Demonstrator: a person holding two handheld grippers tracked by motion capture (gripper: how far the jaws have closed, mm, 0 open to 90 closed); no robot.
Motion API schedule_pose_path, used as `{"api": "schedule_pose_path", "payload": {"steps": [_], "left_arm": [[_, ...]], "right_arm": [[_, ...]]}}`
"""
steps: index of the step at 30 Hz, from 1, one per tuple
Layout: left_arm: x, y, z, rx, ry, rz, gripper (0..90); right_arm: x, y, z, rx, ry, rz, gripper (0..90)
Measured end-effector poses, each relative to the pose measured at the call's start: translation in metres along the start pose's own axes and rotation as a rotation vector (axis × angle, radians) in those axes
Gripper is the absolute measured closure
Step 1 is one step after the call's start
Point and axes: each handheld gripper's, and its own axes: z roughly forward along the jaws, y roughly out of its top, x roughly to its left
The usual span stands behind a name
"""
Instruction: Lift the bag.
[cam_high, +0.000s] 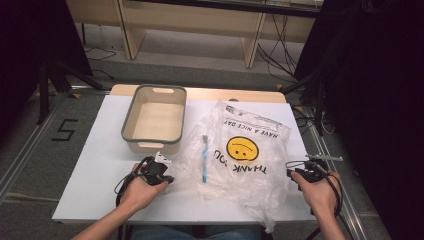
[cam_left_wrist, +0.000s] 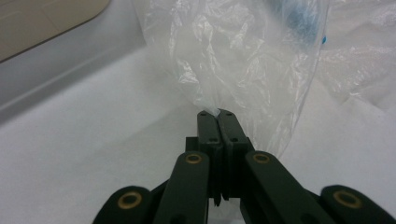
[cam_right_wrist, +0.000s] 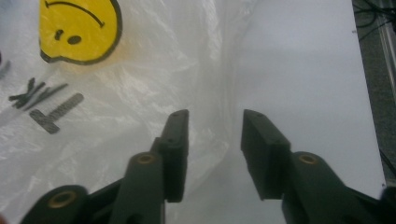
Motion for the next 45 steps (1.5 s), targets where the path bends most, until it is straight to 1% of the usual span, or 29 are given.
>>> {"api": "schedule_pose_path", "payload": {"steps": [1,2,3,5,7,11,14,17,22,23,24,25,27,28,29,30,31,33,34,35,36,37,38,39,40,42,43,44,45], "left_arm": [[0.0,0.0,0.0,-0.002,0.0,0.0,89.1],[0.0,0.0,0.0,-0.002,0.0,0.0,89.0],[0.0,0.0,0.0,0.0,0.001,0.001,89.1],[0.0,0.0,0.0,0.006,-0.001,0.006,89.1],[0.0,0.0,0.001,0.012,-0.003,0.004,89.1],[-0.001,0.0,0.001,0.013,-0.006,0.003,89.1],[-0.001,0.0,0.001,0.014,-0.012,0.001,89.1],[-0.002,0.0,0.001,0.012,-0.023,-0.005,89.0],[-0.005,0.0,0.001,0.006,-0.037,-0.009,89.0],[-0.008,0.0,0.001,-0.008,-0.046,-0.018,89.0],[-0.008,0.0,0.001,-0.008,-0.046,-0.018,89.0],[-0.011,0.001,0.002,-0.017,-0.062,-0.025,89.0],[-0.014,0.003,0.004,-0.028,-0.068,-0.027,89.0],[-0.014,0.003,0.004,-0.028,-0.068,-0.027,88.9],[-0.016,0.006,0.006,-0.033,-0.072,-0.025,88.9],[-0.016,0.006,0.006,-0.033,-0.072,-0.025,88.9],[-0.019,0.01,0.008,-0.043,-0.082,-0.027,88.9],[-0.021,0.013,0.011,-0.048,-0.085,-0.021,88.9],[-0.021,0.013,0.011,-0.048,-0.085,-0.021,88.8],[-0.024,0.017,0.015,-0.058,-0.081,-0.017,88.8],[-0.024,0.017,0.015,-0.058,-0.081,-0.017,88.8],[-0.027,0.022,0.021,-0.061,-0.077,-0.001,88.8],[-0.027,0.022,0.021,-0.061,-0.077,-0.001,88.7],[-0.028,0.025,0.026,-0.058,-0.078,0.002,88.6],[-0.028,0.025,0.026,-0.058,-0.078,0.002,88.5],[-0.028,0.028,0.03,-0.062,-0.085,0.0,88.1],[-0.029,0.028,0.032,-0.064,-0.089,0.004,87.1],[-0.029,0.028,0.032,-0.064,-0.089,0.004,85.4],[-0.03,0.026,0.03,-0.072,-0.093,0.003,83.3]], "right_arm": [[0.0,-0.004,0.004,0.048,0.013,0.008,55.6],[0.0,-0.004,0.004,0.048,0.013,0.008,55.6],[0.0,-0.007,0.008,0.09,0.031,0.014,53.6],[0.001,-0.009,0.013,0.139,0.055,0.025,54.1],[0.001,-0.011,0.017,0.154,0.068,0.038,60.8],[0.001,-0.011,0.02,0.183,0.078,0.022,80.1],[0.0,-0.009,0.021,0.174,0.088,0.011,89.0],[-0.002,-0.006,0.02,0.152,0.083,0.011,90.0],[-0.004,0.003,0.016,0.074,0.059,0.002,90.0],[-0.005,0.006,0.016,0.053,0.054,0.01,90.0],[-0.006,0.009,0.016,0.036,0.047,0.012,90.0],[-0.007,0.012,0.017,0.019,0.036,0.013,90.0],[-0.007,0.019,0.018,-0.013,0.015,0.011,90.0],[-0.007,0.019,0.018,-0.013,0.015,0.011,90.0],[-0.007,0.025,0.021,-0.046,-0.003,-0.001,90.0],[-0.007,0.025,0.021,-0.046,-0.003,-0.001,90.0],[-0.007,0.031,0.022,-0.076,-0.02,-0.01,90.0],[-0.007,0.036,0.024,-0.105,-0.037,-0.018,90.0],[-0.007,0.036,0.024,-0.105,-0.037,-0.018,90.0],[-0.008,0.041,0.028,-0.127,-0.053,-0.024,90.0],[-0.009,0.043,0.03,-0.134,-0.056,-0.021,90.0],[-0.009,0.044,0.032,-0.141,-0.065,-0.024,90.0],[-0.009,0.044,0.032,-0.141,-0.065,-0.024,90.0],[-0.01,0.047,0.038,-0.164,-0.095,-0.038,90.0],[-0.01,0.047,0.038,-0.164,-0.095,-0.038,90.0],[-0.011,0.049,0.042,-0.178,-0.114,-0.051,90.0],[-0.01,0.05,0.045,-0.178,-0.117,-0.072,90.0],[-0.01,0.05,0.045,-0.178,-0.117,-0.072,90.0],[-0.009,0.05,0.046,-0.171,-0.124,-0.102,84.2]]}}
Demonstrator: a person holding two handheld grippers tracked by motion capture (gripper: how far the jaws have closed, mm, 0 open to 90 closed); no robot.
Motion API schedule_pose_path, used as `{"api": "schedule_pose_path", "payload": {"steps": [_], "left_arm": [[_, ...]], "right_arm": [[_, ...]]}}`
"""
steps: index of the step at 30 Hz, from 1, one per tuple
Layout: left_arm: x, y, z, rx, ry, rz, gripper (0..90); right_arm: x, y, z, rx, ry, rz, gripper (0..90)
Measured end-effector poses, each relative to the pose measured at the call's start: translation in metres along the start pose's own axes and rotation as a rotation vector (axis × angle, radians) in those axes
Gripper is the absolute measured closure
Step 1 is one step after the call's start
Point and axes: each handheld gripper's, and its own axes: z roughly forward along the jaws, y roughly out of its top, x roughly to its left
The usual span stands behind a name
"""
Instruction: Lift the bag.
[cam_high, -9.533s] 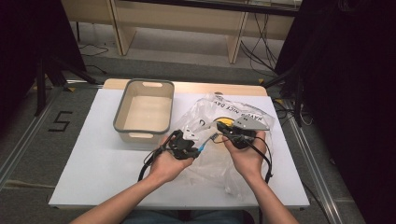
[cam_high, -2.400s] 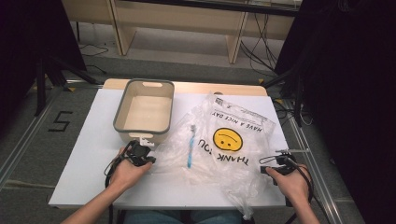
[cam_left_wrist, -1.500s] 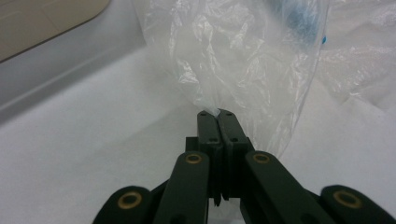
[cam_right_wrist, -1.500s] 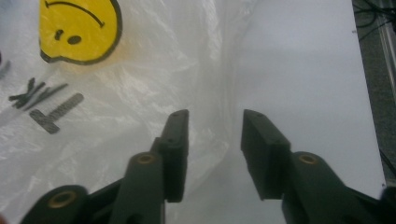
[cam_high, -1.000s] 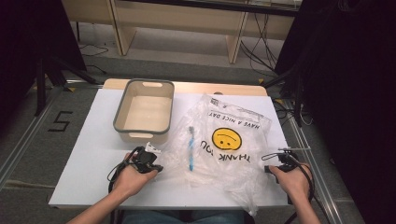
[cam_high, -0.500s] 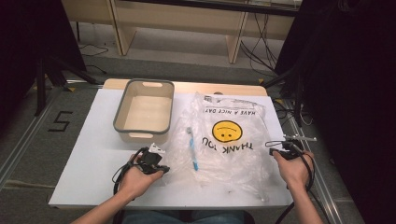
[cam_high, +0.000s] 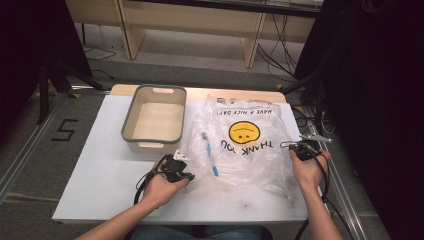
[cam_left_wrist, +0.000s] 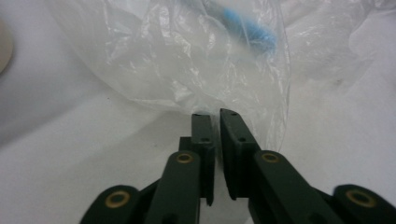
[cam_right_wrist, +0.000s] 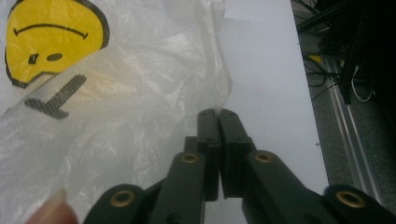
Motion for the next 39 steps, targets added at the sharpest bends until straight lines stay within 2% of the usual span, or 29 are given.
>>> {"api": "schedule_pose_path", "payload": {"steps": [1,3,4,6,8,9,10,11,12,13,14,18,21,23,27,28,31,34,35,36,39], "left_arm": [[0.0,0.0,0.0,0.0,0.0,0.0,80.8],[-0.002,-0.002,-0.004,-0.017,0.011,0.011,74.6],[-0.003,-0.004,-0.011,-0.041,0.034,0.028,69.6],[-0.002,-0.006,-0.018,-0.069,0.052,0.04,58.3],[0.001,-0.008,-0.025,-0.106,0.07,0.037,49.4],[0.001,-0.008,-0.025,-0.106,0.07,0.037,46.2],[0.004,-0.009,-0.033,-0.136,0.072,0.021,44.0],[0.004,-0.009,-0.033,-0.136,0.072,0.021,41.5],[0.006,-0.009,-0.04,-0.162,0.077,0.005,39.3],[0.006,-0.009,-0.04,-0.162,0.077,0.005,37.2],[0.006,-0.009,-0.045,-0.176,0.096,0.018,35.5],[0.004,-0.011,-0.049,-0.183,0.093,0.025,34.0],[0.004,-0.012,-0.048,-0.175,0.084,0.033,34.8],[0.004,-0.013,-0.044,-0.148,0.08,0.046,35.9],[0.003,-0.015,-0.038,-0.12,0.076,0.051,36.8],[0.003,-0.016,-0.036,-0.099,0.075,0.058,36.6],[0.003,-0.017,-0.034,-0.089,0.081,0.056,36.3],[0.006,-0.019,-0.03,-0.056,0.083,0.065,36.3],[0.006,-0.019,-0.03,-0.056,0.083,0.065,36.4],[0.007,-0.021,-0.028,-0.037,0.081,0.063,36.5],[0.007,-0.022,-0.025,-0.019,0.075,0.071,36.9]], "right_arm": [[0.0,0.0,0.0,0.0,0.0,0.0,84.2],[0.002,0.0,-0.004,-0.007,-0.003,-0.027,74.4],[0.002,0.0,-0.008,-0.019,-0.004,-0.043,70.3],[0.004,0.0,-0.015,-0.03,-0.001,-0.067,64.8],[0.005,0.001,-0.027,-0.051,0.005,-0.085,59.9],[0.006,0.002,-0.033,-0.068,0.018,-0.091,58.1],[0.007,0.002,-0.039,-0.086,0.025,-0.096,56.2],[0.008,0.003,-0.045,-0.102,0.03,-0.105,54.5],[0.01,0.002,-0.05,-0.112,0.042,-0.114,52.9],[0.013,0.001,-0.054,-0.117,0.065,-0.126,51.7],[0.016,-0.001,-0.058,-0.118,0.099,-0.132,50.7],[0.026,-0.014,-0.069,-0.099,0.238,-0.146,49.2],[0.03,-0.024,-0.077,-0.086,0.301,-0.161,48.7],[0.032,-0.033,-0.083,-0.066,0.334,-0.173,48.8],[0.032,-0.046,-0.09,-0.018,0.371,-0.181,46.2],[0.032,-0.05,-0.09,-0.003,0.378,-0.192,45.2],[0.033,-0.061,-0.09,0.06,0.39,-0.234,42.4],[0.034,-0.07,-0.088,0.126,0.404,-0.285,41.8],[0.034,-0.07,-0.088,0.126,0.404,-0.285,41.8],[0.035,-0.076,-0.086,0.157,0.408,-0.31,42.3],[0.037,-0.082,-0.082,0.193,0.415,-0.333,43.7]]}}
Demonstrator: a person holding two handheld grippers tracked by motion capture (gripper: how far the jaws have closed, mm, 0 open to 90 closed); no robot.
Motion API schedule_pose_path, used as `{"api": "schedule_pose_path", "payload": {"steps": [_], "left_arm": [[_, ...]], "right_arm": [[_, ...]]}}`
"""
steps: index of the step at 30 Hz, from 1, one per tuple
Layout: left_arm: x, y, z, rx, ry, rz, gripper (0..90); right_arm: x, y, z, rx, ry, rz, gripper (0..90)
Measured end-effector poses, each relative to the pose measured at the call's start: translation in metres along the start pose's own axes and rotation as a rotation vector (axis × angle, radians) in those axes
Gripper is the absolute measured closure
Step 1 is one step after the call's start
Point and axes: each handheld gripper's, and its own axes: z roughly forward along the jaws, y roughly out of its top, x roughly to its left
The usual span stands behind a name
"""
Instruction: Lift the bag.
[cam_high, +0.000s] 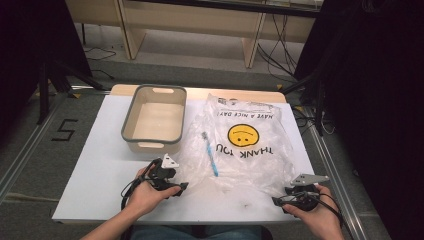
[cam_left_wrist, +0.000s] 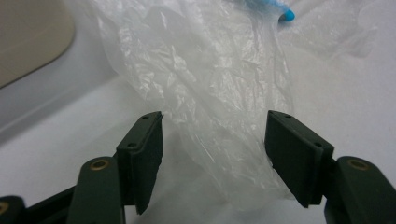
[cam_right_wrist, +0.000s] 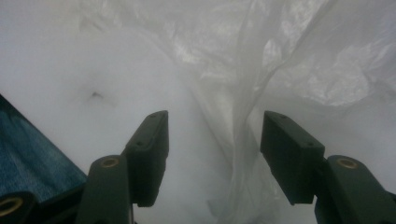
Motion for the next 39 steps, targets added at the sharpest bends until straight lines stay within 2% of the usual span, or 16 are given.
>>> {"api": "schedule_pose_path", "payload": {"steps": [6,7,8,11,20,21,27,39], "left_arm": [[-0.001,-0.001,0.002,0.019,-0.002,0.01,37.3],[-0.001,-0.002,0.003,0.037,0.002,0.019,37.3],[-0.001,-0.003,0.004,0.04,0.002,0.011,37.2],[-0.001,-0.004,0.005,0.068,-0.005,0.02,37.3],[-0.003,-0.003,0.006,0.082,0.011,0.032,38.9],[-0.004,-0.003,0.006,0.09,0.014,0.048,39.1],[-0.007,-0.002,0.007,0.106,0.033,0.071,40.9],[-0.009,-0.001,0.005,0.125,0.044,0.062,49.8]], "right_arm": [[0.001,-0.003,0.006,0.034,0.012,-0.007,45.0],[0.001,-0.003,0.007,0.039,0.011,-0.01,45.2],[0.001,-0.004,0.007,0.042,0.011,-0.015,45.3],[0.001,-0.005,0.009,0.057,0.004,-0.017,45.4],[-0.001,-0.006,0.013,0.083,-0.027,-0.031,47.4],[-0.002,-0.007,0.014,0.088,-0.027,-0.029,47.8],[-0.003,-0.007,0.015,0.086,-0.038,-0.035,51.8],[-0.005,-0.007,0.014,0.083,-0.053,-0.025,60.0]]}}
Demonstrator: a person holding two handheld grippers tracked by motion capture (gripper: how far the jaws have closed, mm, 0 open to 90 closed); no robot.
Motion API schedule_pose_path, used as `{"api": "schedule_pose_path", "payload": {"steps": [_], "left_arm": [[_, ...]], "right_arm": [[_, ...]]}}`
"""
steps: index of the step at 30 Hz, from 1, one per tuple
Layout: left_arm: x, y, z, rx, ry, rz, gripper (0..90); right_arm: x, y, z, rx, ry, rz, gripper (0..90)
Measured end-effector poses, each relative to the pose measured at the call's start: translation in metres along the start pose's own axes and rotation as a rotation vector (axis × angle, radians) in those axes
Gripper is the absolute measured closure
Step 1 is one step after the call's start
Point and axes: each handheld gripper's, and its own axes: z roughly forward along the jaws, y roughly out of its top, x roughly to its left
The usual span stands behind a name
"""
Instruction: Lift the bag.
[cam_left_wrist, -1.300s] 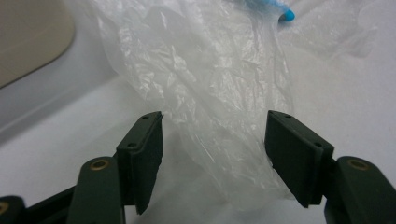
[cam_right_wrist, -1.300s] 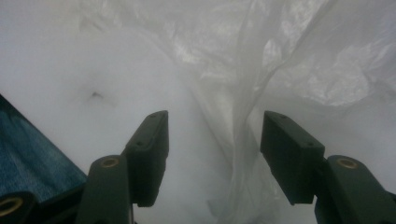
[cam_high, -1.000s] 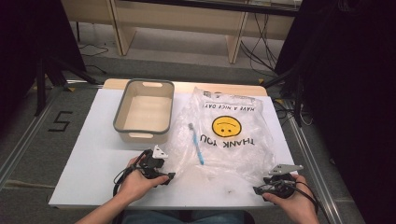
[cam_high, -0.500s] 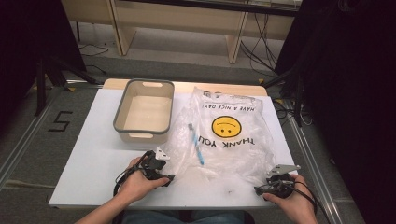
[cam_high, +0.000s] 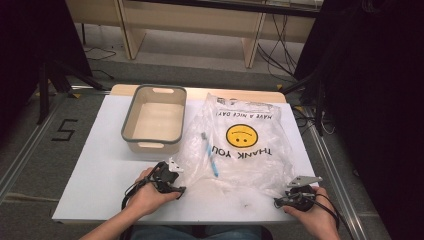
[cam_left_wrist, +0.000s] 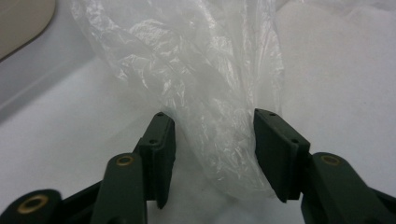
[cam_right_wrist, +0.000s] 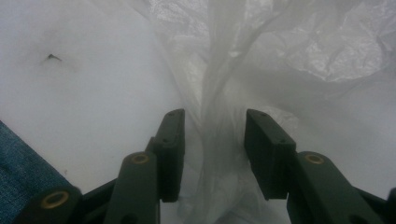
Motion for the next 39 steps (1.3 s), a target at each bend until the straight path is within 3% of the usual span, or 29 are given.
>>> {"api": "schedule_pose_path", "payload": {"steps": [6,14,20,33,39], "left_arm": [[-0.001,0.001,-0.002,0.019,-0.002,0.01,63.1],[-0.006,0.003,-0.002,0.032,-0.011,0.031,77.1],[-0.008,0.002,-0.002,0.021,-0.031,0.053,87.3],[-0.006,0.002,-0.005,-0.003,-0.063,0.083,89.2],[-0.004,0.005,-0.014,-0.049,-0.058,0.088,89.3]], "right_arm": [[-0.004,-0.001,-0.001,-0.006,0.003,0.026,76.4],[-0.007,-0.001,0.0,-0.008,0.01,0.068,88.3],[-0.006,-0.001,-0.001,-0.009,0.008,0.08,89.8],[-0.009,-0.001,-0.007,-0.04,-0.021,0.095,90.0],[-0.011,-0.001,-0.011,-0.067,-0.044,0.096,90.0]]}}
